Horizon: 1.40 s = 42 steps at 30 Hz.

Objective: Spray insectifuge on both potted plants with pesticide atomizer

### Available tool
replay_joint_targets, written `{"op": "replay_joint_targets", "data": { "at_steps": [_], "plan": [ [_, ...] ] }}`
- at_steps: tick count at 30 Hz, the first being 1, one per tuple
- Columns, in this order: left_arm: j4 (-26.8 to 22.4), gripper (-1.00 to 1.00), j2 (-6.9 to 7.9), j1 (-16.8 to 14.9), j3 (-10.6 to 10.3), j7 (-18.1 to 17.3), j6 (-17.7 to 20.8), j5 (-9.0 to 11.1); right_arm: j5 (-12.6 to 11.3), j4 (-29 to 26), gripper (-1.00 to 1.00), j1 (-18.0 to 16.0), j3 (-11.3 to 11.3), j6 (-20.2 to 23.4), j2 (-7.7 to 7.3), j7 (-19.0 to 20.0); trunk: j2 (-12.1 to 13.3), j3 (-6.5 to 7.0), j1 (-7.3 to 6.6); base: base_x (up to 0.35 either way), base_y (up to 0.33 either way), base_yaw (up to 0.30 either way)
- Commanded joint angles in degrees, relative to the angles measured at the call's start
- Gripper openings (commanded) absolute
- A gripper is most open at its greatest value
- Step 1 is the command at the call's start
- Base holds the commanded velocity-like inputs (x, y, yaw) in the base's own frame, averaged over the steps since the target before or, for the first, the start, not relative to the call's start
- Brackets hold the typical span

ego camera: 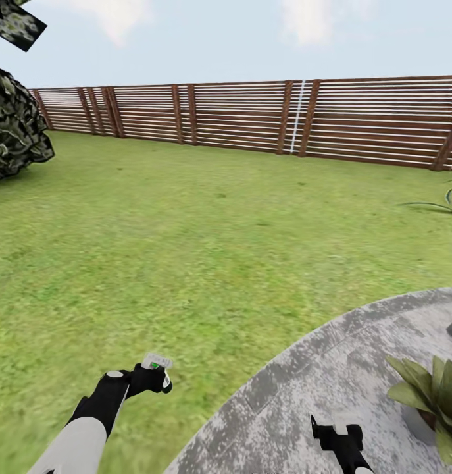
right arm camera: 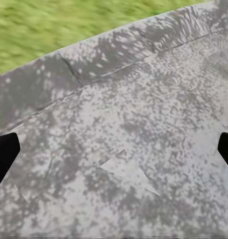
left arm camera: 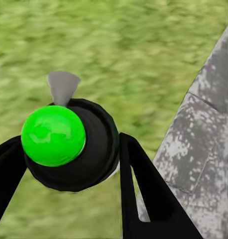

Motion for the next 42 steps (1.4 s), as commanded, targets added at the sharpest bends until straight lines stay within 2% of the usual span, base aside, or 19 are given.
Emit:
{"op": "replay_joint_targets", "data": {
  "at_steps": [1,10,18,23,42],
  "plan": [
    [-0.17,-1.00,-0.10,-0.04,0.48,-0.49,0.40,-0.13,0.60,0.10,1.00,-0.06,-0.22,-0.20,0.03,-0.15,-0.02,-0.05,-0.01,0.000,0.000,-0.288],
    [-0.17,-1.00,-0.10,-0.04,0.48,-0.49,0.40,-0.14,0.60,0.03,1.00,-0.06,-0.16,-0.20,0.09,-0.07,-0.02,-0.05,-0.01,0.000,0.000,-0.289],
    [-0.17,-1.00,-0.09,-0.04,0.48,-0.49,0.38,-0.19,0.60,0.00,1.00,-0.06,-0.16,-0.42,0.65,-0.03,-0.02,-0.05,-0.01,0.000,0.000,-0.083],
    [-0.17,-1.00,-0.07,-0.04,0.48,-0.49,0.41,-0.21,0.60,0.09,1.00,-0.06,-0.16,-0.45,1.06,-0.01,-0.02,-0.01,-0.01,0.000,0.000,-0.281],
    [-0.17,-1.00,-0.07,-0.04,0.48,-0.49,0.42,-0.22,0.60,0.11,1.00,-0.06,-0.20,-0.46,1.09,-0.01,-0.02,0.84,-0.01,0.000,0.000,-0.285]
  ]
}}
